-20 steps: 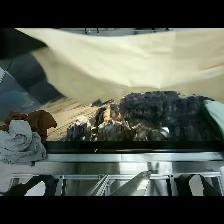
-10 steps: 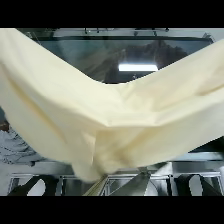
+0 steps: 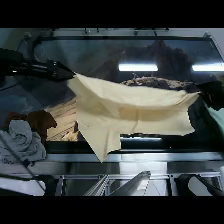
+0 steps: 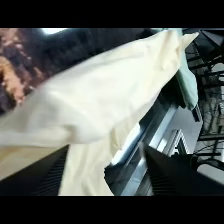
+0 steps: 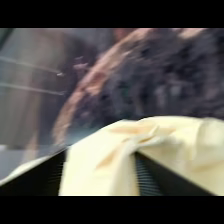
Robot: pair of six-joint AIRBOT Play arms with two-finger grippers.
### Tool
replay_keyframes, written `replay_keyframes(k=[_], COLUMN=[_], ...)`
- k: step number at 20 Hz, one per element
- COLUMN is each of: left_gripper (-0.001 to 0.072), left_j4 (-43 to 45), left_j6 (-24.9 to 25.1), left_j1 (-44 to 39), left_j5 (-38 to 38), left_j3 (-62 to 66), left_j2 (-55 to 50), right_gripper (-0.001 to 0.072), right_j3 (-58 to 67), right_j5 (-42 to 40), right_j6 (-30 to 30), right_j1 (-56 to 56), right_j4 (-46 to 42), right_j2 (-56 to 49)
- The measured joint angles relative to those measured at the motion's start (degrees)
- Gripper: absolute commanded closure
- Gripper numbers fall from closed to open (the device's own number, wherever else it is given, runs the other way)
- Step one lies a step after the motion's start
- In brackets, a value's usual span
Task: Fold the shirts.
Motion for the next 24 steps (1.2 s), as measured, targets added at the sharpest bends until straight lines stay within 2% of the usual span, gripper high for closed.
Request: replay_keyframes(k=[3, 5, 7, 11, 15, 18, 23, 24], left_gripper=[-0.0013, 0.0023, 0.0023, 0.0023, 0.0022, 0.0023, 0.0026, 0.0190], left_j4=[-0.96, -2.64, -3.78, -4.74, -4.85, -4.87, -4.76, -3.98], left_j6=[-5.33, -7.78, -8.83, -7.76, -2.99, -0.42, 1.11, 1.27], left_j1=[0.66, 1.86, 3.21, 5.46, 7.48, 9.05, 10.25, 10.29], left_j5=[3.98, 7.91, 10.32, 14.05, 15.32, 15.28, 16.00, 16.17], left_j3=[11.93, 17.16, 18.40, 10.95, -2.16, -9.75, -16.09, -16.87], left_j2=[-14.27, -19.45, -20.83, -16.02, -7.67, -3.06, -0.52, -0.33], right_gripper=[0.0180, 0.0179, 0.0180, 0.0189, 0.0189, 0.0189, 0.0189, 0.0189], right_j3=[3.17, 5.01, 5.92, 6.03, 5.49, 5.31, 5.03, 4.96], right_j5=[-1.49, 1.66, 5.86, 16.24, 24.13, 26.91, 30.42, 30.99], right_j6=[-3.78, -5.57, -6.27, -6.69, -10.47, -13.55, -15.67, -15.72], right_j1=[-0.90, -3.80, -8.09, -17.57, -22.47, -22.25, -17.09, -15.63], right_j4=[-0.66, -1.29, -3.52, -13.46, -21.57, -23.61, -23.76, -23.74], right_j2=[-7.37, -8.94, -9.31, -10.32, -15.15, -19.76, -25.88, -26.67])
